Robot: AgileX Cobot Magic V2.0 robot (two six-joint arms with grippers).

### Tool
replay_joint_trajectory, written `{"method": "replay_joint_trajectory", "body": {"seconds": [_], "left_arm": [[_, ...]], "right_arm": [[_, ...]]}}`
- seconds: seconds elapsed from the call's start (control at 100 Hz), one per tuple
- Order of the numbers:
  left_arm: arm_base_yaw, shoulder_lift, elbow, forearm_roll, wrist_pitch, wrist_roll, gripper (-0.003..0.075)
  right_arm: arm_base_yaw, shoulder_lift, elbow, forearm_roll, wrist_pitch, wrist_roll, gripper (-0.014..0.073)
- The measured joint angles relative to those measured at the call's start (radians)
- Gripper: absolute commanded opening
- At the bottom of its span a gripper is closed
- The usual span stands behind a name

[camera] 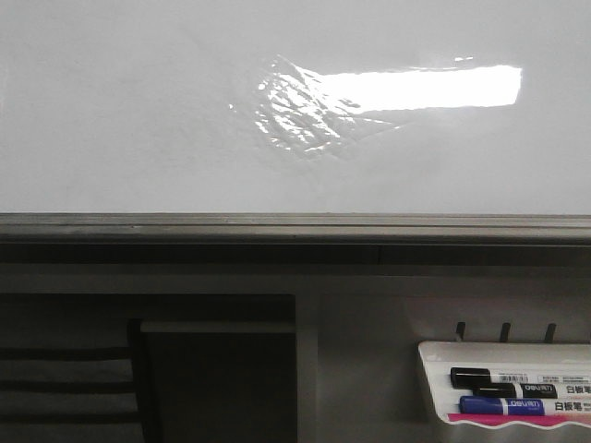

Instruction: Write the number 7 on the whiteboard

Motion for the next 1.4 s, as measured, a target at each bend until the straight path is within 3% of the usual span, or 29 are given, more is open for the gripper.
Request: {"method": "replay_joint_trajectory", "body": {"seconds": [0.21, 0.49, 0.71, 1.31, 1.4], "left_arm": [[0.000, 0.010, -0.147, -0.075, 0.165, 0.000, -0.0020], [0.000, 0.220, -0.461, -0.073, 0.423, 0.000, -0.0020], [0.000, 0.284, -0.533, -0.053, 0.443, 0.000, -0.0020], [0.000, 0.286, -0.533, -0.046, 0.448, 0.000, -0.0020], [0.000, 0.286, -0.533, -0.025, 0.448, 0.000, 0.0012]], "right_arm": [[0.000, 0.028, -0.177, 0.000, 0.160, 0.000, -0.0071], [0.000, 0.253, -0.432, -0.002, 0.385, 0.000, -0.0071], [0.000, 0.356, -0.525, -0.003, 0.463, 0.000, -0.0071], [0.000, 0.361, -0.526, -0.003, 0.448, 0.000, -0.0069], [0.000, 0.361, -0.526, -0.003, 0.447, 0.000, 0.0020]]}}
